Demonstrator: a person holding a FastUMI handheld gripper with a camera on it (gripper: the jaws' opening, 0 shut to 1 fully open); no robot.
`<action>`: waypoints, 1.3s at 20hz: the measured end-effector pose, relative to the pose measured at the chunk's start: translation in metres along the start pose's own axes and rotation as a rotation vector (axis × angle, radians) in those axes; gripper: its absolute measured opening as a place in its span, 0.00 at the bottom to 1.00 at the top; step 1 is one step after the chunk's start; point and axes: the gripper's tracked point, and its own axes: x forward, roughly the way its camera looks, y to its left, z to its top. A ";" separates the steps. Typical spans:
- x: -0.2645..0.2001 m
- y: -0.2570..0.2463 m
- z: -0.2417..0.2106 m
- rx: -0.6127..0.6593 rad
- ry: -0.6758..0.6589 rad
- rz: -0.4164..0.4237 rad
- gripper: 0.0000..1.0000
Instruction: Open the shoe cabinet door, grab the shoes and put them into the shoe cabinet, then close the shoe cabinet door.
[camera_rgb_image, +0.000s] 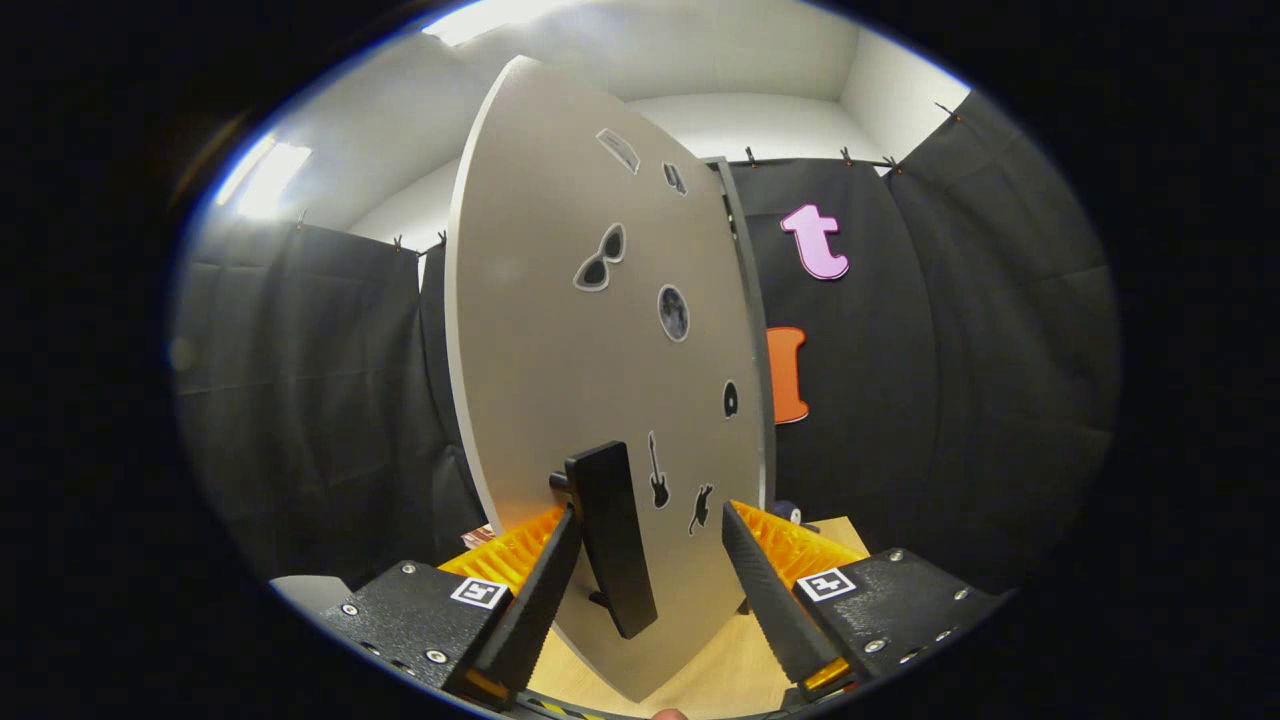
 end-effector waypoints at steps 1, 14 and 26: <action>0.006 0.009 -0.002 -0.007 0.004 0.004 0.90; 0.120 0.099 -0.016 -0.032 0.013 0.044 0.96; 0.188 0.137 -0.017 -0.018 -0.005 -0.044 0.92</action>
